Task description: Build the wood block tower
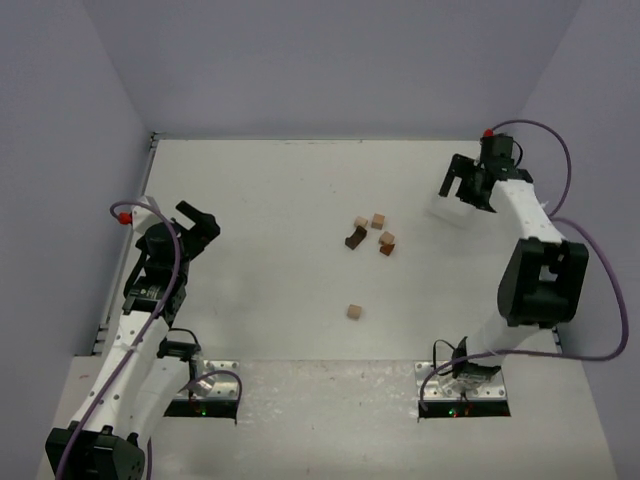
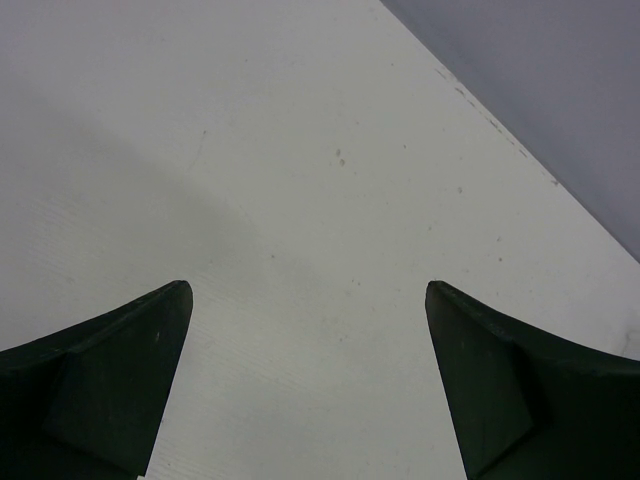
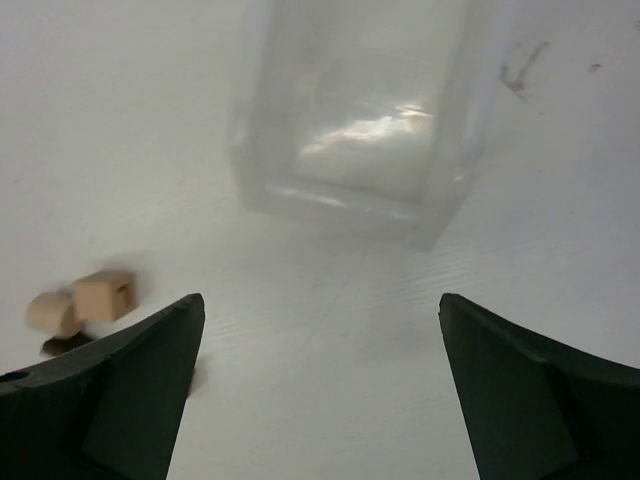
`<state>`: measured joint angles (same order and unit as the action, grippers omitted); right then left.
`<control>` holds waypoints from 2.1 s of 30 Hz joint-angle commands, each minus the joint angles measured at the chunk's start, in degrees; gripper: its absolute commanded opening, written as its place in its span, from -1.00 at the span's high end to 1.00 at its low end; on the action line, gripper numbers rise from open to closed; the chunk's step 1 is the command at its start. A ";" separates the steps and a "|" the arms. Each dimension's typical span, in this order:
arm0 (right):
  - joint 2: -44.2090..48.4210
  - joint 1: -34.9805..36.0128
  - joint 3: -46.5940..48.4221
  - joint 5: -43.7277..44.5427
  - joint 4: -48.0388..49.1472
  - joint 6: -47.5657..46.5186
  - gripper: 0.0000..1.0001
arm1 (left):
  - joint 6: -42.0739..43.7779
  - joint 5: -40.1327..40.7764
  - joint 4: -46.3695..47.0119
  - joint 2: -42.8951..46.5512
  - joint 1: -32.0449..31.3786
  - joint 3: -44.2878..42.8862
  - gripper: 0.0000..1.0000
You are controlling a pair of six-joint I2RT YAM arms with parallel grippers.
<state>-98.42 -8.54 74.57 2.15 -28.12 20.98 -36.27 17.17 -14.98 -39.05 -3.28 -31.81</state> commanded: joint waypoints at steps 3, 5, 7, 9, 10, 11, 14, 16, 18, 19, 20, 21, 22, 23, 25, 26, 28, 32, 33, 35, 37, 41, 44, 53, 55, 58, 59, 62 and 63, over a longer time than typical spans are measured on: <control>25.24 23.16 -20.74 0.35 6.34 5.90 -0.97 | 0.92 -2.19 3.10 0.64 0.47 -0.99 -1.00; 28.30 30.58 -26.77 1.97 6.17 8.18 -0.97 | 0.90 -2.79 3.35 0.58 0.47 -0.82 -1.00; 30.15 38.81 -30.60 5.32 4.90 11.25 -0.97 | 0.91 -3.43 3.76 0.29 0.47 -0.65 -1.00; 30.75 47.32 -33.05 10.47 3.54 15.00 -0.97 | 0.93 -3.75 3.88 0.07 0.47 -0.62 -1.00; 30.66 52.57 -34.28 12.51 2.54 17.90 -0.97 | 0.93 -3.85 3.99 -0.02 0.47 -0.62 -1.00; 30.21 57.28 -35.30 13.89 1.36 21.02 -0.97 | 0.93 -3.86 4.08 -0.06 0.49 -0.60 -1.00; 26.70 65.99 -35.96 15.12 -0.46 25.89 -0.97 | 0.85 -3.69 4.41 0.16 0.47 -0.34 -1.00; 23.70 71.13 -34.24 15.72 -0.99 27.32 -0.97 | 0.85 -4.02 4.89 0.12 0.47 -0.12 -1.00; 19.64 75.12 -32.82 16.30 -1.14 28.85 -0.97 | 0.99 -4.31 4.90 -0.03 0.47 -0.06 -1.00; 18.43 76.57 -32.05 15.99 -1.09 29.68 -0.97 | 1.02 -4.34 4.72 -0.06 0.47 -0.19 -1.00; 16.99 77.51 -31.60 15.67 -0.92 30.60 -0.95 | 1.02 -4.20 4.56 -0.01 0.47 -0.29 -1.00; 15.39 78.54 -31.46 15.48 -0.69 31.49 -0.92 | 1.02 -3.97 4.46 0.08 0.47 -0.34 -1.00; 14.41 78.90 -31.36 15.31 -0.62 32.33 -0.87 | 1.02 -3.85 4.49 0.11 0.47 -0.30 -1.00; 13.78 79.00 -31.69 15.61 -0.45 34.00 -0.79 | 0.99 -3.58 4.39 0.28 0.47 -0.27 -1.00; 12.93 79.11 -32.94 15.62 1.30 37.02 -0.55 | 0.88 -3.14 4.29 0.73 0.47 -0.15 -1.00; 12.86 79.20 -33.57 14.62 2.78 37.55 -0.40 | 0.80 -2.98 4.30 0.90 0.47 -0.09 -1.00; 13.02 79.32 -34.46 13.15 4.96 37.78 -0.12 | 0.76 -2.73 4.11 1.11 0.47 -0.12 -1.00; 14.25 79.76 -34.92 13.25 5.39 37.73 0.39 | 0.67 -2.42 3.96 1.38 0.47 -0.14 -1.00; 15.14 79.81 -35.39 13.44 5.92 37.34 0.47 | 0.66 -2.31 3.90 1.43 0.47 -0.09 -1.00; 16.54 79.82 -35.39 15.49 6.08 36.69 0.52 | 0.58 -2.23 3.82 1.51 0.47 -0.17 -1.00; 17.18 79.73 -34.61 18.05 6.06 34.71 0.58 | 0.58 -2.23 3.73 1.61 0.47 -0.18 -1.00; 18.32 75.15 -32.44 22.16 6.24 28.76 0.61 | 0.58 -2.00 3.38 2.19 0.47 -0.18 -1.00; 18.27 66.18 -29.96 23.66 7.93 23.30 0.61 | 0.50 -1.74 3.22 2.47 0.54 -0.20 -1.00; 4.80 49.42 -15.77 23.68 13.31 6.20 0.60 | -0.15 0.26 2.72 2.41 0.47 -0.15 -1.00; 2.71 47.28 -14.28 21.23 14.50 4.86 0.59 | -0.38 0.32 2.94 2.32 0.47 0.00 -1.00; -2.72 44.20 -9.99 21.57 14.76 2.93 0.55 | -0.38 1.03 3.03 1.84 0.47 0.00 -1.00; -2.96 43.46 -9.76 21.45 14.76 2.85 0.55 | -0.40 1.11 3.03 1.67 0.47 0.00 -1.00; -5.54 40.38 -7.26 20.17 14.76 2.13 0.55 | -0.56 1.20 3.28 1.35 0.47 0.08 -1.00; -5.72 40.02 -7.16 20.17 14.76 2.13 0.54 | -0.56 1.28 3.29 1.34 0.47 0.17 -1.00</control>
<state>-103.03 33.70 63.13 22.93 -15.39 25.83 -36.44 17.53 -13.32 -37.58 -3.27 -31.79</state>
